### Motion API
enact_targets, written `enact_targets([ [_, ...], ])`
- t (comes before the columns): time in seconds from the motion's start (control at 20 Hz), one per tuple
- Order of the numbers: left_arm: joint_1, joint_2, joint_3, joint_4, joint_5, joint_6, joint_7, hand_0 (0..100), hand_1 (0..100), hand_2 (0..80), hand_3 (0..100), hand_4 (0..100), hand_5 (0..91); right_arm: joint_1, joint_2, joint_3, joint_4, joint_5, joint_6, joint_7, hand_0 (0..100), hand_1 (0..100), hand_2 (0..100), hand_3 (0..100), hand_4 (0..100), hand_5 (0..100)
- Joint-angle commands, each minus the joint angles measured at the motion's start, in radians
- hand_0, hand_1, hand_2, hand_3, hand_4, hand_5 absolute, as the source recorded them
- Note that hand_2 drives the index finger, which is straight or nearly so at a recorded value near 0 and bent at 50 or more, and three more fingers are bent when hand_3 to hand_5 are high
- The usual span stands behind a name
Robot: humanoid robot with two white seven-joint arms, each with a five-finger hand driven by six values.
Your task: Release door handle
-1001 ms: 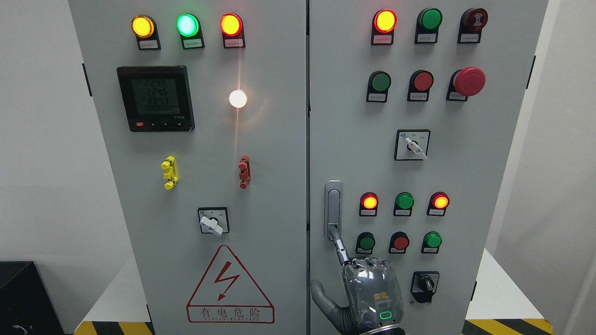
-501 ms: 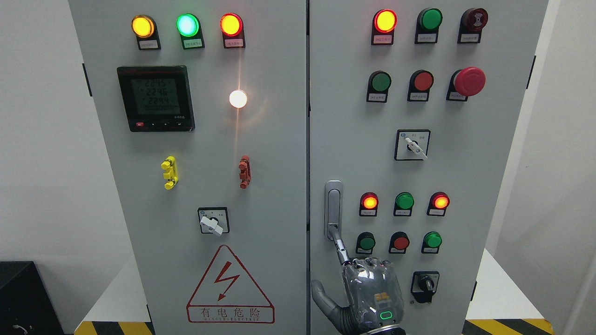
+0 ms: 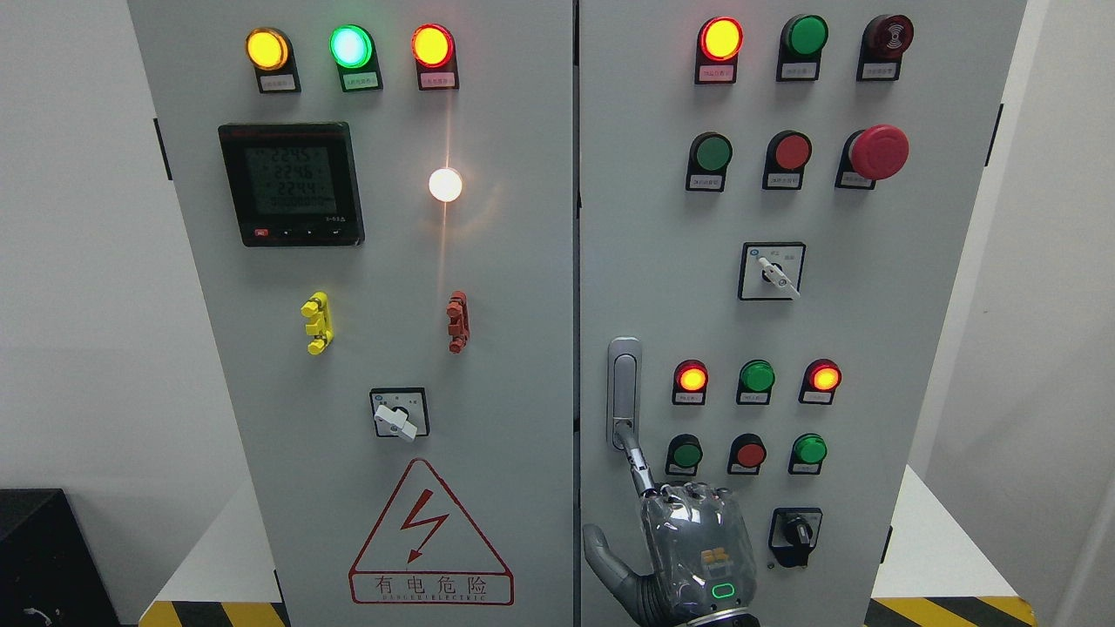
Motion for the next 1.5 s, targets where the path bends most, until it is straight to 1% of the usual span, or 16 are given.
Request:
enact_targets([
  [0.0, -0.026, 0.000, 0.000, 0.029, 0.000, 0.000, 0.000, 12, 56, 0.0, 0, 0, 0.0, 0.001, 0.000, 0.000, 0.028, 0.000, 0.001, -0.003, 37, 26, 5, 100, 100, 100],
  [1.45, -0.026, 0.000, 0.000, 0.029, 0.001, 0.000, 0.000, 12, 56, 0.0, 0, 0, 0.0, 0.005, 0.003, 0.001, 0.040, 0.001, 0.002, -0.003, 37, 27, 6, 100, 100, 100],
])
